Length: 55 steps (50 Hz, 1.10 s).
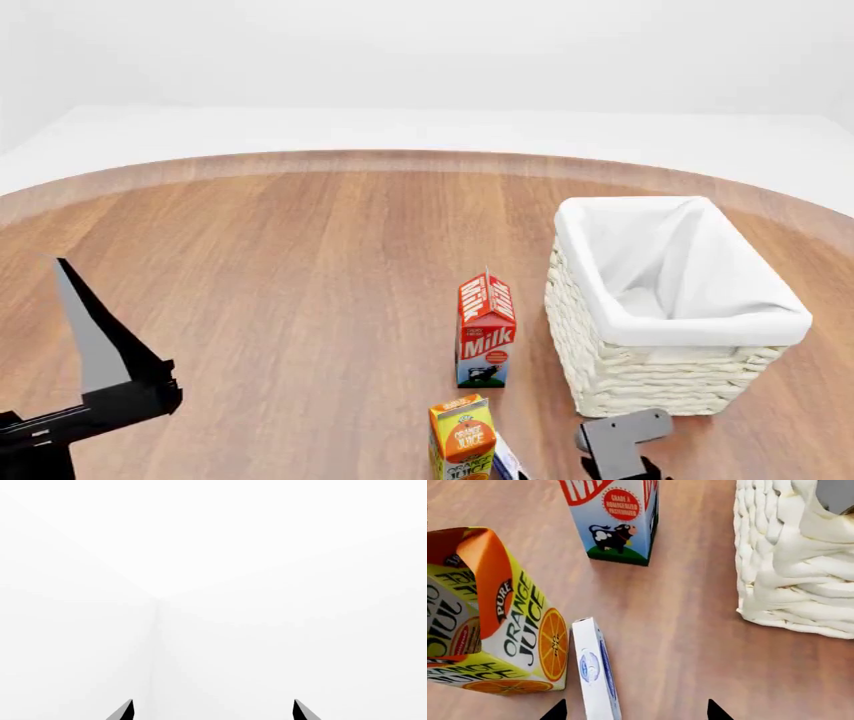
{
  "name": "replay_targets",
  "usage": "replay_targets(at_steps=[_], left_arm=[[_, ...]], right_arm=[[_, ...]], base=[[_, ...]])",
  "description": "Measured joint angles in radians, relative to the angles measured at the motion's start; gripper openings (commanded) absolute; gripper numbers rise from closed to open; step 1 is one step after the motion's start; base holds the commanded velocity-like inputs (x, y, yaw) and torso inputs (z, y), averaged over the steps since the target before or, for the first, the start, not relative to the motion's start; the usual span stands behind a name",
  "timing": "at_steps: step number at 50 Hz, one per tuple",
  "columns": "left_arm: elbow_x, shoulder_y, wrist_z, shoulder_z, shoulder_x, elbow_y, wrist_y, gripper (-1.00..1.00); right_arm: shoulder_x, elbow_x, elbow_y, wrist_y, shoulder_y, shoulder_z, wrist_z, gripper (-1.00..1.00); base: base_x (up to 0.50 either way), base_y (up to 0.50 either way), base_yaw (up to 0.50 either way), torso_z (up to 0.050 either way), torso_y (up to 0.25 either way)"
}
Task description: Pick up the cream cheese box and the butter, and put them in the basket.
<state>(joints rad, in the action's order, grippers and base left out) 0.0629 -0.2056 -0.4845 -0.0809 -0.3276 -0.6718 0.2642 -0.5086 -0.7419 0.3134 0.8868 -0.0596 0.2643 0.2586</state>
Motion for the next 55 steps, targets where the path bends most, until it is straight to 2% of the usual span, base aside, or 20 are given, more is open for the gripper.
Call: replay_targets(at_steps=[55], left_arm=[[-0.001, 0.003, -0.018, 0.014, -0.016, 0.014, 0.003, 1.00]], right_arm=[[-0.011, 0.087, -0.091, -0.007, -0.094, 0.150, -0.063, 1.00]], base=[[0.00, 0.00, 0.00, 0.000, 0.000]])
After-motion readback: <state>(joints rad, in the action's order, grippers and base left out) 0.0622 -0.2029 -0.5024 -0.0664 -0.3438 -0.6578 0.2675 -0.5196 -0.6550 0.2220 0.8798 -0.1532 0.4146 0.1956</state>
